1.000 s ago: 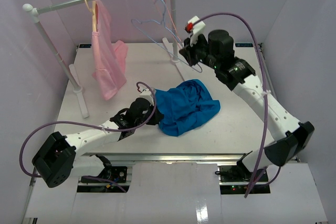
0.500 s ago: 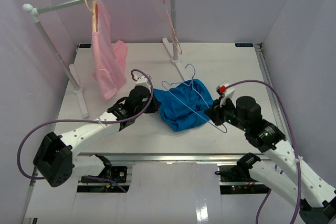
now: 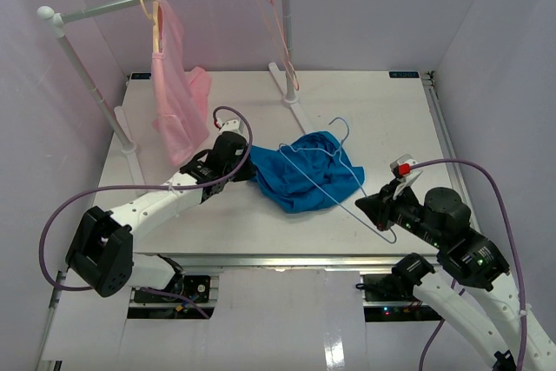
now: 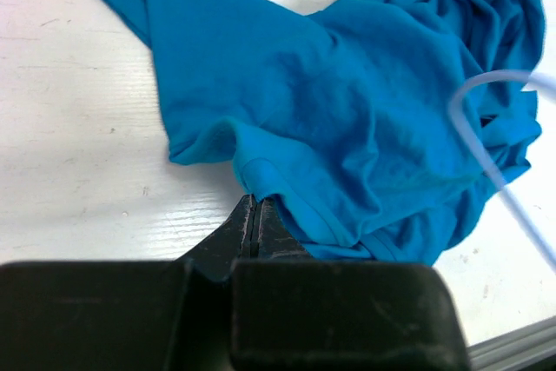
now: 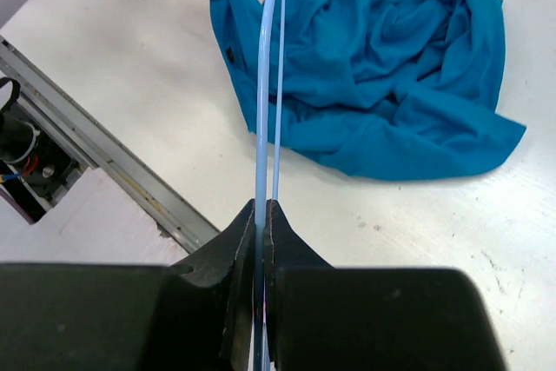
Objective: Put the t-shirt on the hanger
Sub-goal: Pick up the hanger from the clothesline, then place the T-shirt on the hanger.
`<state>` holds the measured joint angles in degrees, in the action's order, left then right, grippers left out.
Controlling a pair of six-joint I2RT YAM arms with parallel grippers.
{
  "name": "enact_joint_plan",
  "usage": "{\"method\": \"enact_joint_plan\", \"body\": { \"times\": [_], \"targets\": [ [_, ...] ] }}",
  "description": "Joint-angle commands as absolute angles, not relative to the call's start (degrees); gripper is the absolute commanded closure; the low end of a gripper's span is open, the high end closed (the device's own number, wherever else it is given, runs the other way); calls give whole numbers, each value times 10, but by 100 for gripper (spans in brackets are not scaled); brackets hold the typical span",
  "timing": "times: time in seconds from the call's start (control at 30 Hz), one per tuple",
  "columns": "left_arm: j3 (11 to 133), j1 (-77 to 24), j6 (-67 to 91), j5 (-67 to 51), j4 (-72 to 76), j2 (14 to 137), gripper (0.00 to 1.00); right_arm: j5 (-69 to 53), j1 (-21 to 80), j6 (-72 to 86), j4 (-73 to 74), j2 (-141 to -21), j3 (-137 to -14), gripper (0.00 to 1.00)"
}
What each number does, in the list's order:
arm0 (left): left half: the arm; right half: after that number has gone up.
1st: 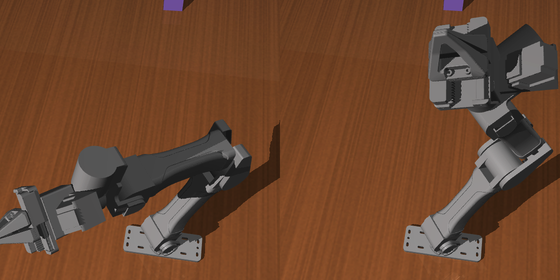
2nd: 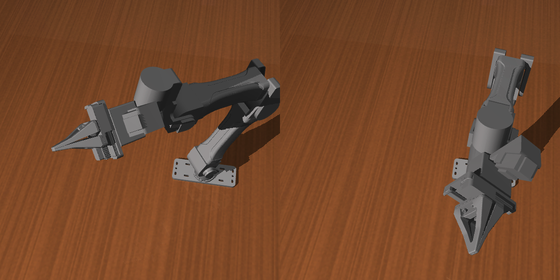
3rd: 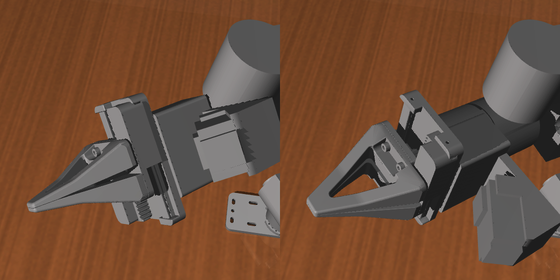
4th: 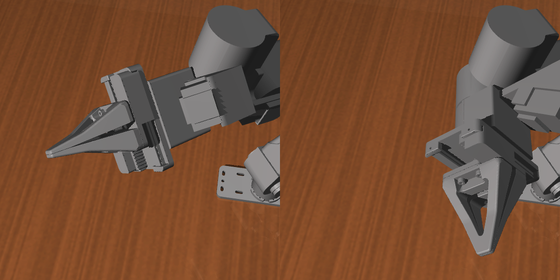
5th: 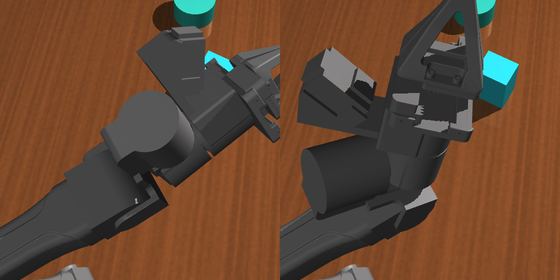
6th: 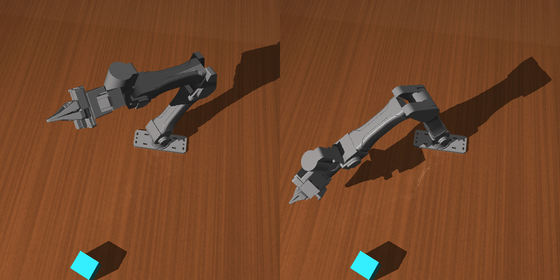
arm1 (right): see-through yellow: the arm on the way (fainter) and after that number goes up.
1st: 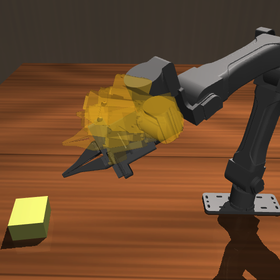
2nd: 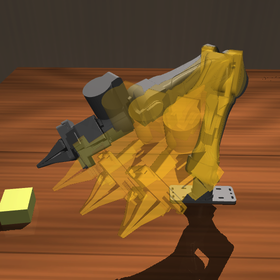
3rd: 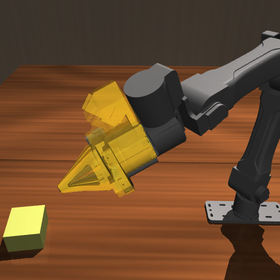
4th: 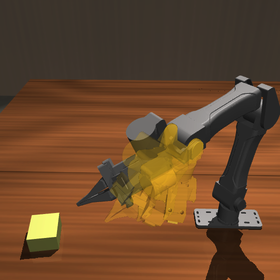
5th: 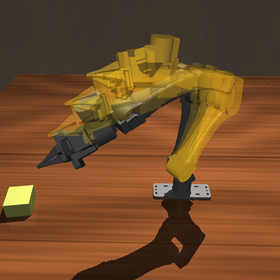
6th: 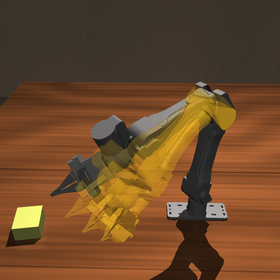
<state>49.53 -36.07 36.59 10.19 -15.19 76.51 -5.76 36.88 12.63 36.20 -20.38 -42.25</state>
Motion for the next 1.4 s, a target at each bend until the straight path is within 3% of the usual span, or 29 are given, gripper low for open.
{"method": "enact_joint_plan", "body": {
  "times": [0.0, 0.87, 1.37],
  "targets": [
    [535, -358, 352, 73, -156, 759, 100, -75, 370, 142, 394, -210, -433, 92],
    [577, -358, 352, 47, -181, 760, 100, -186, 371, 141, 306, -206, -383, 92],
    [573, -358, 351, -57, -144, 721, 100, -120, 370, 123, 210, -286, -369, 92]
  ]
}}
